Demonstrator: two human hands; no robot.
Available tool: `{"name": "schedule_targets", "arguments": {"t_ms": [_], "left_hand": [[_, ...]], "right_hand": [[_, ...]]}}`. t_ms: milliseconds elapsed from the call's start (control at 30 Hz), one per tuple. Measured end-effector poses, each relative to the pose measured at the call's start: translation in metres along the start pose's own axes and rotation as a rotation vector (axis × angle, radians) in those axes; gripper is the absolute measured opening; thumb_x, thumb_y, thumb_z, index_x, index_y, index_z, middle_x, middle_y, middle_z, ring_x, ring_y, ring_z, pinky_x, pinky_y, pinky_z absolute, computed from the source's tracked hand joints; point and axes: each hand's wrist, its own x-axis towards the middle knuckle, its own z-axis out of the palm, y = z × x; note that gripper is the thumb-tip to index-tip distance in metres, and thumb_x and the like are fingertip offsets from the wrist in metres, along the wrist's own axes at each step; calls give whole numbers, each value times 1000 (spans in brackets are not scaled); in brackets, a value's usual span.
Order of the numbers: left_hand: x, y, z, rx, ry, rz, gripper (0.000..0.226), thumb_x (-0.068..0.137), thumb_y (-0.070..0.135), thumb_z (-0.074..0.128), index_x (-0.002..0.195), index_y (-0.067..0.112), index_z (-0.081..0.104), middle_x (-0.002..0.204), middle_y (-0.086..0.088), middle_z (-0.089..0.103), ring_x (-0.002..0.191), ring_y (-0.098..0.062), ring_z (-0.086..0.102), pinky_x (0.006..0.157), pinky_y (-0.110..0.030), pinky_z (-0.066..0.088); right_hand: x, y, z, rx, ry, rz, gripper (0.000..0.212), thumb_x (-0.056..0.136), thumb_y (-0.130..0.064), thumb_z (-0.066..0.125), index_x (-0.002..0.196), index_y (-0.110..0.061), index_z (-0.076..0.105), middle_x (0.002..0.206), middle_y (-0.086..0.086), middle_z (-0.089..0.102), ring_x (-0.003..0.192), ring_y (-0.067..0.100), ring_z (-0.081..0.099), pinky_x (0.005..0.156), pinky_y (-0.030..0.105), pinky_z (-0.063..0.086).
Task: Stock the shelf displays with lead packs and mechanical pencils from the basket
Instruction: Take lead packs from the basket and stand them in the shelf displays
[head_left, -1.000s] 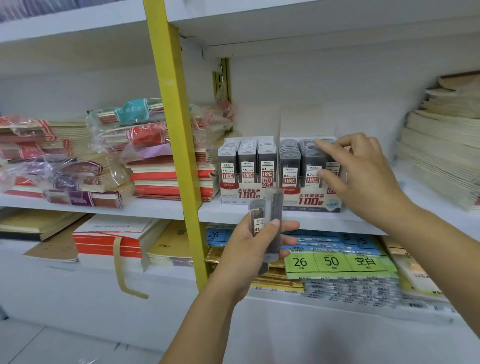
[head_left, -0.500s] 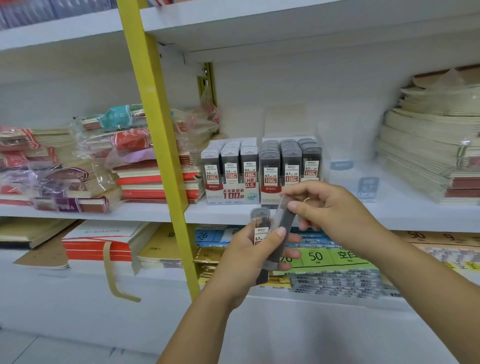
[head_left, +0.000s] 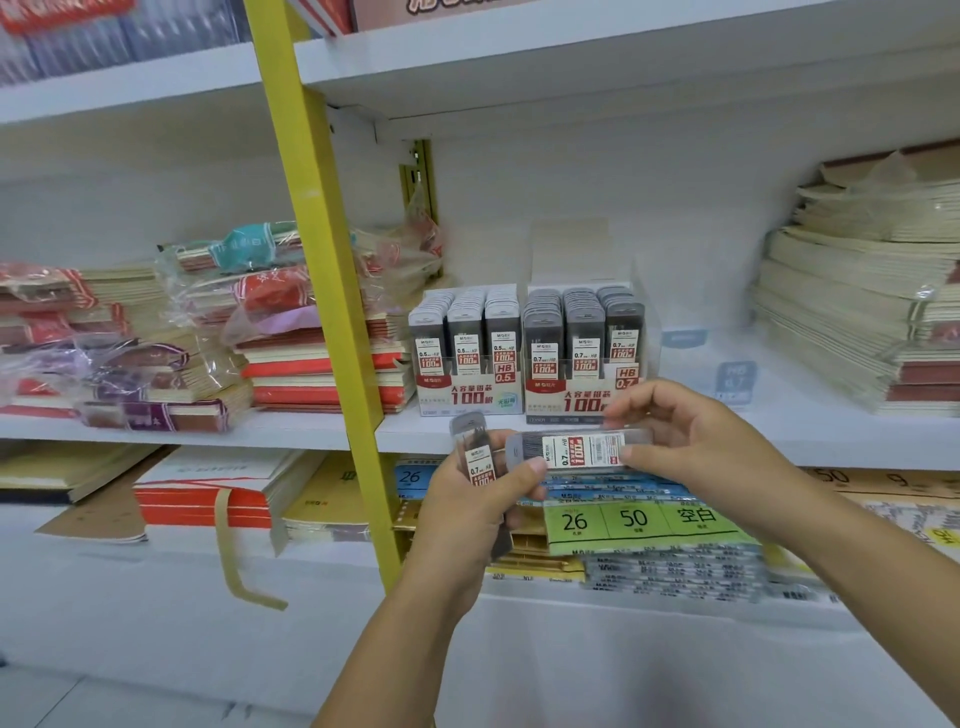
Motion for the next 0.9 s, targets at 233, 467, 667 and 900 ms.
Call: {"name": "schedule_targets", "arguments": {"t_ms": [233, 467, 667, 900], "left_hand": [[2, -1, 4, 187, -5, 49, 19, 85, 27, 78, 98, 39, 71, 62, 11, 65, 46, 0, 51, 41, -15, 39], [7, 6, 6, 237, -52, 62, 23, 104, 43, 45, 118, 27, 54, 67, 12, 69, 46, -2, 46, 41, -17, 34], [12, 9, 8, 209, -80, 119, 17, 105, 35, 45, 112, 21, 51, 95, 9, 77, 68, -5, 70, 56, -18, 53], [14, 8, 4, 176, -70, 181, 9, 102, 33, 53, 103, 32, 62, 81, -1, 75, 67, -10, 70, 62, -25, 59]], "right_hand": [[0, -3, 14, -294, 4, -52, 21, 81, -21, 77, 84, -38, 65, 77, -8, 68, 61, 5, 61, 51, 22, 50], [15, -28, 11, -338, 79, -237, 81, 87, 1, 63, 117, -69, 35, 102, -14, 58, 73, 6, 66, 60, 28, 58], [53, -59, -23, -457, 381, -488, 51, 86, -10, 69, 107, -46, 40, 96, -11, 65, 82, 7, 64, 72, 22, 52], [76, -47, -18, -722, 292, -454, 51, 84, -14, 69, 112, -47, 43, 87, -22, 58, 79, 0, 57, 68, 24, 47]]}}
